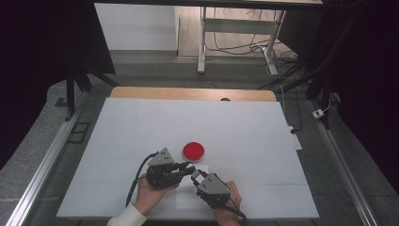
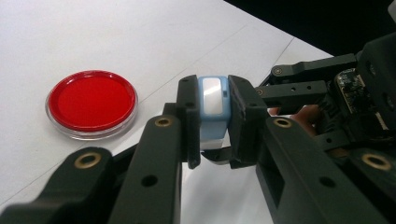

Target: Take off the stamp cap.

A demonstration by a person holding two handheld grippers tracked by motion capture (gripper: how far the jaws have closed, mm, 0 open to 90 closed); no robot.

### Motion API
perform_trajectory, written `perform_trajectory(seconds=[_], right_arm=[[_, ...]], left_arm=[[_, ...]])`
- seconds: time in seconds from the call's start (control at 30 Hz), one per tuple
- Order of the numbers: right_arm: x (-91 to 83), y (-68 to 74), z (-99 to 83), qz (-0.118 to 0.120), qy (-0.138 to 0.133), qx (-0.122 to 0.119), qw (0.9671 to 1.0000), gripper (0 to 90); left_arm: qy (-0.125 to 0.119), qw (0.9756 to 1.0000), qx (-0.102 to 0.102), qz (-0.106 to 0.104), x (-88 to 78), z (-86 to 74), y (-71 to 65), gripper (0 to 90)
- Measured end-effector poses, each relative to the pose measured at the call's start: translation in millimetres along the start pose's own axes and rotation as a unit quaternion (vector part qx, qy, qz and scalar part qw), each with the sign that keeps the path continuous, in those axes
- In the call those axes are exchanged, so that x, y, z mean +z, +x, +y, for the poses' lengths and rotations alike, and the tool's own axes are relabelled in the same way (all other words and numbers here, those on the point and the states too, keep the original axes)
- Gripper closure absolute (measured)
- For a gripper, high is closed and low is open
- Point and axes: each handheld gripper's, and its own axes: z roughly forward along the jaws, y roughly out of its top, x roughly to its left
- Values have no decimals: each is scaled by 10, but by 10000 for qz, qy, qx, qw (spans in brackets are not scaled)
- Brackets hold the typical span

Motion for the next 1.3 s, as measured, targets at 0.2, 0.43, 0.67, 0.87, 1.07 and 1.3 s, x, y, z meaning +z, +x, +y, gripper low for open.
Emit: perform_trajectory(seconds=[0.2,0.43,0.67,0.87,1.07,1.3], right_arm=[[-3,-17,9,37,55,-165,9998,656],[-13,-49,13,113,17,-236,9997,656],[-13,-36,-9,95,-73,33,9999,656],[-24,-1,-16,-33,-107,129,9999,657],[-28,-32,-4,19,-39,-187,9998,658],[-39,-33,-1,22,-7,-364,9993,658]], left_arm=[[2,10000,-9,-14,3,-1,1,760],[-32,10000,-32,-42,0,1,4,760],[-73,10000,-57,-28,0,0,2,759],[-80,9999,-66,-26,-3,-1,-2,760],[-97,9999,-84,-59,0,-5,4,760],[-123,9998,-135,-73,-8,-6,6,760]])
